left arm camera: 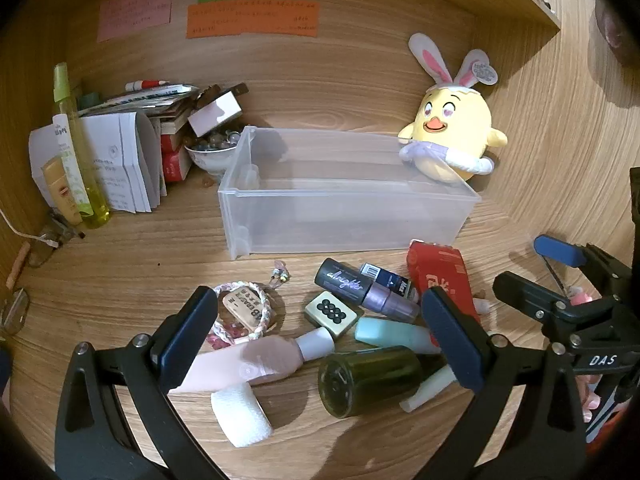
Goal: Organize objects
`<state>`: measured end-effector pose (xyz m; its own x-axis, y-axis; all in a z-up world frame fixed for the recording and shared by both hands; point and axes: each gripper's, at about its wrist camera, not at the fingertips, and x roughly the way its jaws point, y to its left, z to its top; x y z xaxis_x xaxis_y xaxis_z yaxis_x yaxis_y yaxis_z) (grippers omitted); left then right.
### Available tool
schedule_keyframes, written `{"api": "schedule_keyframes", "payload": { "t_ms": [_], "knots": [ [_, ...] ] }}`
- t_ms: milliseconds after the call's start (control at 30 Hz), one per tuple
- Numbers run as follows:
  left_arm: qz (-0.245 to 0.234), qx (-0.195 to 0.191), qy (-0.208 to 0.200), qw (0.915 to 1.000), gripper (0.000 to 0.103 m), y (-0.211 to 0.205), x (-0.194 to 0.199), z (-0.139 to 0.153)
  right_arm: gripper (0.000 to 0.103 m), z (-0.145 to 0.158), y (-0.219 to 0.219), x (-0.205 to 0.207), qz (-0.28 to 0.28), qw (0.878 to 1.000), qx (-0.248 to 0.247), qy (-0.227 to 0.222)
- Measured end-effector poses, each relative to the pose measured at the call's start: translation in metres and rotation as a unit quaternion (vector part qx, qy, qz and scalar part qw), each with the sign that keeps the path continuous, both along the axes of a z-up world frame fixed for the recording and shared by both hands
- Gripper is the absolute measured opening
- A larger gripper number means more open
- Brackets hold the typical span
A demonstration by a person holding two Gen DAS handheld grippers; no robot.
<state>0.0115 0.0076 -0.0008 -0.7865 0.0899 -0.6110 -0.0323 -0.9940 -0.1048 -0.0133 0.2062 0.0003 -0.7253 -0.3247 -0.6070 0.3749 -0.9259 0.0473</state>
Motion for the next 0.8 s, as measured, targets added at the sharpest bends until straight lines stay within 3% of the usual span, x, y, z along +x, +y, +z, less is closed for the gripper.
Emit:
{"api": "schedule_keyframes", "payload": {
  "t_ms": [800],
  "knots": [
    [0.002, -0.001, -0.001, 1.0, 0.103, 0.0012, 0.0005, 0.0012, 0.103, 0.0006, 0.0022, 0.002, -0.003, 1.0, -0.006, -0.003]
  ]
}}
